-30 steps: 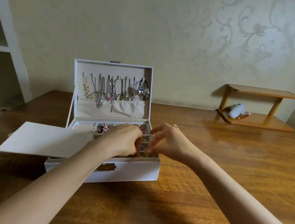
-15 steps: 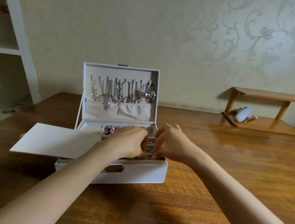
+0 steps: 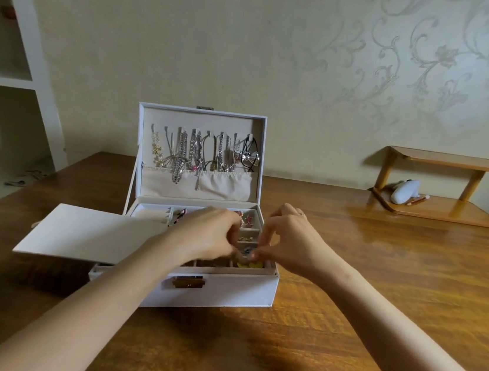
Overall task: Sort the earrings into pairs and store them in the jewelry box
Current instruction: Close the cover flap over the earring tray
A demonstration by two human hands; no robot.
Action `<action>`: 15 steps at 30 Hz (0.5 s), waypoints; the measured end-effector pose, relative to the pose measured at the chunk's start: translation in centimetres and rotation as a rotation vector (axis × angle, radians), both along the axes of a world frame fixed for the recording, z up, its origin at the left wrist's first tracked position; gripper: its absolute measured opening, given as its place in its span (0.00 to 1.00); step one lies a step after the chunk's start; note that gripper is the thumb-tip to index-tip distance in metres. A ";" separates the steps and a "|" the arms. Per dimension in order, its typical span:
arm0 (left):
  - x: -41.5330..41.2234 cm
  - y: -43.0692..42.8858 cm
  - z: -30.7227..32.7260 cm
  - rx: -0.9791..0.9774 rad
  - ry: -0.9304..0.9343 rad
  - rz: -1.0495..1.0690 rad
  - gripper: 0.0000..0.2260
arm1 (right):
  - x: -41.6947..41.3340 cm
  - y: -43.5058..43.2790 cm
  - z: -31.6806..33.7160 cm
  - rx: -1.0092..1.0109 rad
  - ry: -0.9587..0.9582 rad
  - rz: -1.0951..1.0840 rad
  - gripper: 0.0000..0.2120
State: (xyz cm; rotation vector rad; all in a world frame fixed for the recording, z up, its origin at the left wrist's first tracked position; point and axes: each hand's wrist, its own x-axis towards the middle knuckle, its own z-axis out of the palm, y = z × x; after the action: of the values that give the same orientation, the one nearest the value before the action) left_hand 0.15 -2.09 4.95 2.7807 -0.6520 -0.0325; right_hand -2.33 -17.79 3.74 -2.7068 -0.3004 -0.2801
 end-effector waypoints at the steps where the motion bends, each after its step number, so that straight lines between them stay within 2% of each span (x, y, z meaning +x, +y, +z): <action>1: -0.2 0.8 0.4 -0.050 -0.002 0.023 0.09 | 0.0 -0.2 0.1 0.053 -0.025 -0.003 0.08; 6: -1.7 6.7 0.8 -0.226 -0.215 0.310 0.08 | 0.2 -0.8 -1.4 0.319 -0.192 -0.051 0.03; 8: -2.9 9.1 -0.4 -0.270 -0.344 0.455 0.08 | 0.3 -1.0 -2.5 0.407 -0.168 -0.099 0.03; 11: -5.5 11.8 -2.7 -0.314 -0.508 0.560 0.09 | 0.5 -1.3 -3.7 0.564 -0.074 -0.164 0.05; 15: -9.1 13.3 -4.5 -0.242 -0.678 0.660 0.11 | 0.6 -1.5 -4.3 0.693 0.013 -0.192 0.05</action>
State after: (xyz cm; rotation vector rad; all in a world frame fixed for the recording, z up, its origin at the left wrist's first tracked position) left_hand -8.98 11.23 0.46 2.5880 0.1659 1.0674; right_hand -1.72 -19.33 -0.52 -2.0472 0.0620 -0.3443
